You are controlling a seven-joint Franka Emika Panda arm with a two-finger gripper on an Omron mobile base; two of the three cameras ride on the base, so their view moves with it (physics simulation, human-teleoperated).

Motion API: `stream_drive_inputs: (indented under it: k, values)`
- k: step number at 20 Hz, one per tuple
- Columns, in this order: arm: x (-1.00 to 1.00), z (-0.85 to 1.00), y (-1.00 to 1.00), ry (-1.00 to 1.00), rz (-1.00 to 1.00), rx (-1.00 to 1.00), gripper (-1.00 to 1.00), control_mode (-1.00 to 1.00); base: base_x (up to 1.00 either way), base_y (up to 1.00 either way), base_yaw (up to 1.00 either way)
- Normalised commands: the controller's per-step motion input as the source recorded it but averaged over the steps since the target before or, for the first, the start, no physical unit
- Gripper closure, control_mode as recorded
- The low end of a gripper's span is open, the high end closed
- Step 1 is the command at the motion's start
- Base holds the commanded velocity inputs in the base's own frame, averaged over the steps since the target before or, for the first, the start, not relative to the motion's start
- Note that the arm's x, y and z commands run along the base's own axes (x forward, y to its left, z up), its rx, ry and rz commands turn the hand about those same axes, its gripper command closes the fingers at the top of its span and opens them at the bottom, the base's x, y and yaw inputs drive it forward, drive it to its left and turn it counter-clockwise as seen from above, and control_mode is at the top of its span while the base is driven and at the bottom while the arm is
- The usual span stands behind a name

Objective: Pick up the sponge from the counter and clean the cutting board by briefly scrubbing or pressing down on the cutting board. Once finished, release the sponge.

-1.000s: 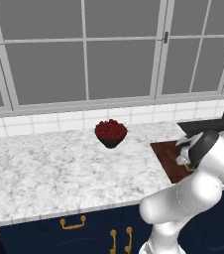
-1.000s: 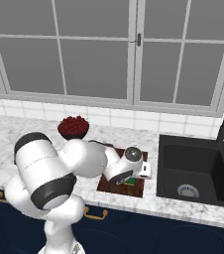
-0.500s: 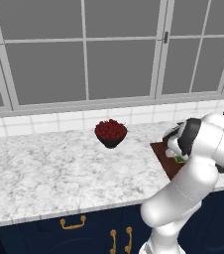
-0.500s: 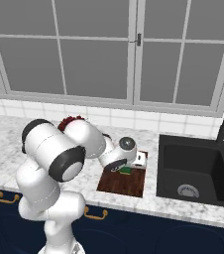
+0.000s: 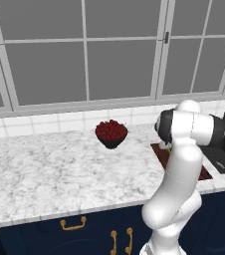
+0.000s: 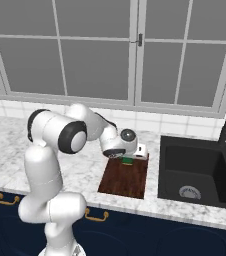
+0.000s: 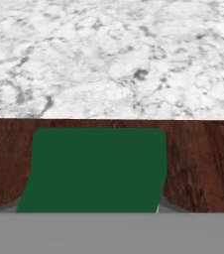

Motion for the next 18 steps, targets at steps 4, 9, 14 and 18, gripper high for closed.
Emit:
stream_drive_inputs:
  k: [4,9,14,18]
  values:
    - [0.55,0.00,0.00,-0.06,0.00,0.00,1.00,-1.00,0.00,0.00,0.00]
    - [0.31,-0.02,-0.01,-0.07,0.00,0.00,1.00,-1.00,0.00,0.00,0.00]
    - [0.00,-0.20,-0.08,-0.04,0.00,0.00,1.00,-1.00,0.00,0.00,0.00]
    - [0.06,0.01,-0.09,-0.01,0.00,0.00,1.00,-1.00,0.00,0.00,0.00]
